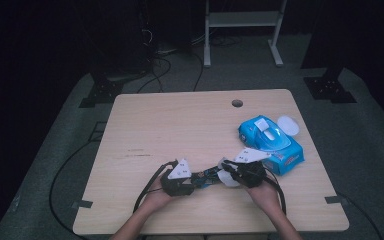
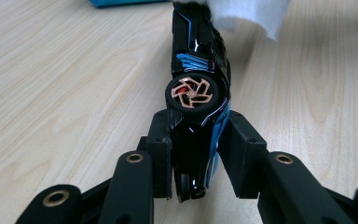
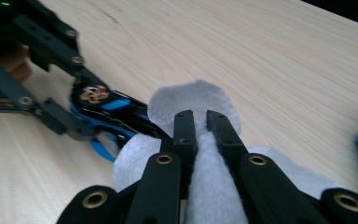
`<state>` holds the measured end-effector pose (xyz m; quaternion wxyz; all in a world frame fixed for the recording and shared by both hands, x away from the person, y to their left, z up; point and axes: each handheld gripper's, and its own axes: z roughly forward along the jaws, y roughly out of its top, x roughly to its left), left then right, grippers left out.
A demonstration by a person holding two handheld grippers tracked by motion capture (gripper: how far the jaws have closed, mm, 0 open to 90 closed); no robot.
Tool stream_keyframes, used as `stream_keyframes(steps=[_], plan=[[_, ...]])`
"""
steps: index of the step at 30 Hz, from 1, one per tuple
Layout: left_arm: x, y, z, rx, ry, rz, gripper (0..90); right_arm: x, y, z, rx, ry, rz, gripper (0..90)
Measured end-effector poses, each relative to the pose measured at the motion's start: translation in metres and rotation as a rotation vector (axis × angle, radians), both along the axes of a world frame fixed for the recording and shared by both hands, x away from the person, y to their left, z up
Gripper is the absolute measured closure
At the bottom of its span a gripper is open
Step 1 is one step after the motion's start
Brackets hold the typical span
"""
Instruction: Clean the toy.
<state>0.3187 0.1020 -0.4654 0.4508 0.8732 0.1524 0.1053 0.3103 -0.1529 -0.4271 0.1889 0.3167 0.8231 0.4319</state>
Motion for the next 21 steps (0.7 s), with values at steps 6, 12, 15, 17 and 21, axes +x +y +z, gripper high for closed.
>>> stream_keyframes(steps=[6, 12, 15, 17, 21], plan=[[0.000, 0.000, 0.001, 0.007, -0.006, 0.001, 65.7, 0.001, 0.000, 0.001, -0.007, -0.002, 0.011, 81.8], [0.000, 0.001, 0.001, 0.001, -0.007, 0.000, 65.7, 0.006, -0.015, 0.001, 0.023, 0.026, -0.035, 81.9], [0.000, 0.001, 0.000, -0.001, -0.005, -0.001, 65.7, 0.004, -0.008, 0.000, 0.018, 0.019, -0.023, 81.9], [0.001, 0.000, 0.000, -0.012, 0.001, 0.001, 65.7, 0.002, 0.000, 0.000, 0.034, 0.022, 0.004, 81.9], [0.000, 0.000, -0.001, -0.016, 0.007, 0.004, 65.6, -0.005, 0.019, -0.003, 0.064, 0.037, 0.076, 81.8]])
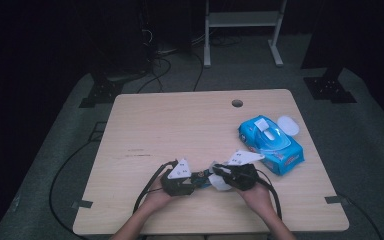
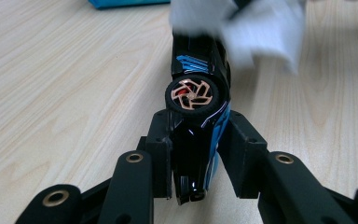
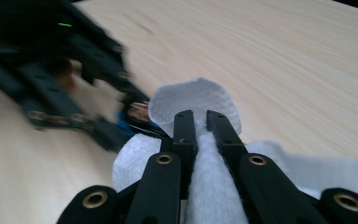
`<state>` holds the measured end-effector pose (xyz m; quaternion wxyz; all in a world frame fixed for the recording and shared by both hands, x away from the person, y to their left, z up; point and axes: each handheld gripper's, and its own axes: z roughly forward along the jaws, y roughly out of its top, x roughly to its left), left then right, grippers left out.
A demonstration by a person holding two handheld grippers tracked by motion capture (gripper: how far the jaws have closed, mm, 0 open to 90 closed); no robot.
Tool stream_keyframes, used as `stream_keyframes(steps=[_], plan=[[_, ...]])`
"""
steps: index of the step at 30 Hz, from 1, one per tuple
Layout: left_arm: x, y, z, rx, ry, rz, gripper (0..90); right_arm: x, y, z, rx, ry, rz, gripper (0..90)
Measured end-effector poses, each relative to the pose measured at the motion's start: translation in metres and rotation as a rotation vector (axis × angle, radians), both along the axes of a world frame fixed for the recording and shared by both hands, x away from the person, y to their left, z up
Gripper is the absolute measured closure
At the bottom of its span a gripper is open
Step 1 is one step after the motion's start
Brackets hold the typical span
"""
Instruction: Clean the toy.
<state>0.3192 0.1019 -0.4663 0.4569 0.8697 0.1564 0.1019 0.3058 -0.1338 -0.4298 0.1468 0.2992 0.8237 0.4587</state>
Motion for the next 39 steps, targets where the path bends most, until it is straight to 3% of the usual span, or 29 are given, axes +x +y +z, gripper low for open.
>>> stream_keyframes(steps=[2, 3, 5, 11, 15, 18, 25, 30, 35, 39], plan=[[-0.001, 0.000, 0.000, 0.008, -0.005, 0.003, 65.6, -0.004, 0.011, -0.002, 0.011, -0.006, 0.027, 81.8], [-0.001, 0.000, 0.000, 0.006, -0.005, 0.003, 65.3, -0.005, 0.015, -0.001, -0.005, -0.024, 0.034, 81.8], [-0.001, 0.000, 0.001, 0.008, -0.007, 0.003, 65.5, -0.003, 0.014, 0.000, -0.011, -0.012, 0.039, 81.8], [-0.001, 0.001, 0.001, 0.010, -0.012, 0.002, 65.5, 0.002, -0.010, 0.001, -0.042, -0.031, -0.047, 81.9], [-0.001, 0.001, 0.002, 0.017, -0.016, 0.001, 65.8, 0.011, -0.032, 0.002, -0.036, -0.019, -0.113, 81.9], [-0.001, 0.002, 0.002, 0.012, -0.017, 0.008, 66.0, 0.014, -0.043, 0.002, -0.021, -0.004, -0.142, 81.9], [0.001, 0.004, 0.002, 0.009, -0.016, 0.012, 66.2, 0.017, -0.050, 0.001, -0.038, 0.003, -0.170, 81.8], [0.001, 0.003, 0.002, -0.005, -0.007, 0.012, 66.2, 0.016, -0.045, 0.002, -0.021, 0.005, -0.154, 81.9], [0.001, 0.003, 0.002, -0.005, -0.008, 0.012, 66.1, 0.013, -0.027, 0.002, -0.023, -0.011, -0.119, 81.9], [0.001, 0.004, 0.002, -0.004, -0.008, 0.012, 66.1, 0.006, -0.009, 0.000, -0.022, -0.027, -0.046, 81.8]])
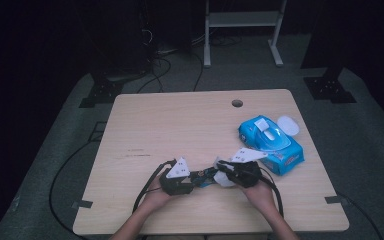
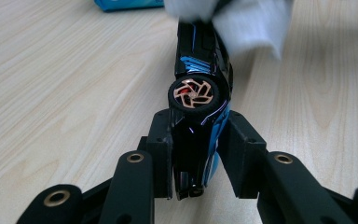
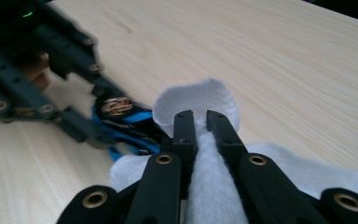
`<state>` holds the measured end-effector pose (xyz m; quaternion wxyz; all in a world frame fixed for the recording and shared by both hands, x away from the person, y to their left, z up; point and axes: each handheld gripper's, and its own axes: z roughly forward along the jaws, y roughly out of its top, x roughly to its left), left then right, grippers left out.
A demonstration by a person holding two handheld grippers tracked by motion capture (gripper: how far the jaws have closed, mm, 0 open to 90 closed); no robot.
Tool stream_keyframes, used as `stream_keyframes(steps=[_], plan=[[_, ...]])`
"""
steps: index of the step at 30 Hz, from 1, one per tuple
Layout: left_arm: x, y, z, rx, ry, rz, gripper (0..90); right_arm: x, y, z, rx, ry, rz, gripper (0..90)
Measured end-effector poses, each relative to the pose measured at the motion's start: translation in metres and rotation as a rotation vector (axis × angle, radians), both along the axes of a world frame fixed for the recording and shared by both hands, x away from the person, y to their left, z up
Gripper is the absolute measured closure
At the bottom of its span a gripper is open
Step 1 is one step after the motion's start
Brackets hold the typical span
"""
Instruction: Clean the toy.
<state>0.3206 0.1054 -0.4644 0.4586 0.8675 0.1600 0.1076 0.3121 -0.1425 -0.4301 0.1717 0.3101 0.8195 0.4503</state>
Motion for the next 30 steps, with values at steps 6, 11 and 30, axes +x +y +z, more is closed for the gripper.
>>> stream_keyframes(steps=[6, 11, 30], plan=[[0.001, 0.004, 0.003, -0.022, 0.010, 0.011, 63.5, 0.002, -0.010, 0.007, -0.014, 0.002, -0.020, 81.9], [0.004, 0.007, 0.011, -0.081, 0.043, 0.010, 54.9, 0.002, -0.027, 0.006, 0.001, 0.035, -0.035, 81.8], [0.026, 0.022, 0.013, -0.272, 0.310, 0.066, 40.5, -0.003, -0.026, 0.004, -0.026, 0.018, -0.005, 81.9]])
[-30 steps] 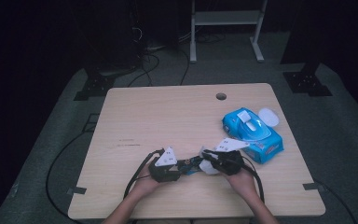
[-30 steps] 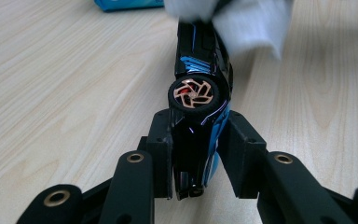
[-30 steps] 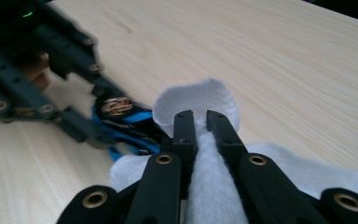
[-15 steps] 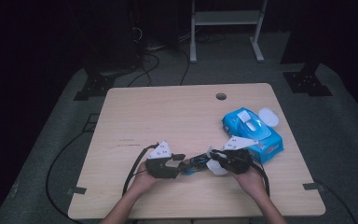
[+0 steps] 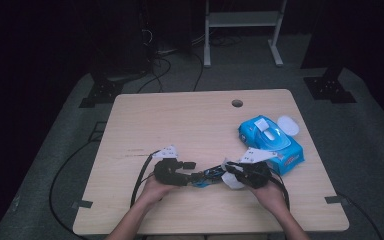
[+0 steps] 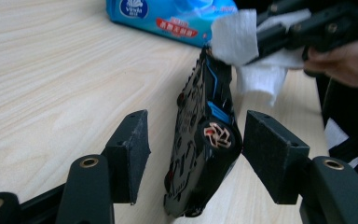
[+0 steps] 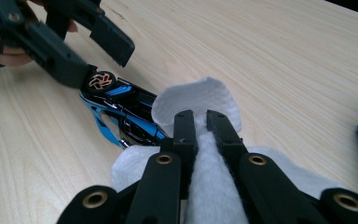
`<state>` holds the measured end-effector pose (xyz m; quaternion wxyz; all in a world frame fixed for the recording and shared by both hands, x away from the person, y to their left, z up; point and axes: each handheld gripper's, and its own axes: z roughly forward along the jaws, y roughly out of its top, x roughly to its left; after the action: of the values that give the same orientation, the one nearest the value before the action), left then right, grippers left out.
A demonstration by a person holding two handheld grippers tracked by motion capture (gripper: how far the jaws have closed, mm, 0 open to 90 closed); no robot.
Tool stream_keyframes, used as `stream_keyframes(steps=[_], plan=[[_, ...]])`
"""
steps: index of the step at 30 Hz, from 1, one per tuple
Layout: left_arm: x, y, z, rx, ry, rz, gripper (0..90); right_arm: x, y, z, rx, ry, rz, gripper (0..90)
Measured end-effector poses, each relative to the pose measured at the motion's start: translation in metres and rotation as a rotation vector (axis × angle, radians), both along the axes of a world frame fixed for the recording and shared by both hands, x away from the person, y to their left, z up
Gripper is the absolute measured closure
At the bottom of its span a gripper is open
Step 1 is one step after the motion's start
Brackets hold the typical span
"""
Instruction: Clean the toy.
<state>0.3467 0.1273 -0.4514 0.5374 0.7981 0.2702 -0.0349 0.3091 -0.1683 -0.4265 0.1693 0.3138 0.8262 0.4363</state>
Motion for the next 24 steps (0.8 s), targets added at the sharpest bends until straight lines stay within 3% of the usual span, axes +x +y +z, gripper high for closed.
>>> stream_keyframes(steps=[2, 5, 18, 20, 24], plan=[[0.001, 0.002, 0.001, -0.013, 0.005, 0.008, 40.5, -0.001, -0.001, 0.000, 0.002, 0.001, 0.003, 81.9], [0.001, 0.001, -0.001, 0.013, 0.008, 0.017, 40.2, -0.002, -0.001, 0.000, 0.001, -0.004, 0.004, 81.9], [-0.005, -0.008, -0.006, 0.034, 0.037, -0.019, 33.9, -0.014, -0.006, 0.000, 0.004, 0.012, 0.031, 82.0], [-0.006, -0.010, -0.006, 0.059, 0.031, -0.013, 27.6, -0.017, -0.007, -0.001, 0.004, 0.009, 0.030, 81.8], [-0.011, -0.015, -0.006, 0.106, 0.005, -0.041, 24.9, -0.023, -0.010, -0.002, 0.009, 0.024, 0.036, 81.9]])
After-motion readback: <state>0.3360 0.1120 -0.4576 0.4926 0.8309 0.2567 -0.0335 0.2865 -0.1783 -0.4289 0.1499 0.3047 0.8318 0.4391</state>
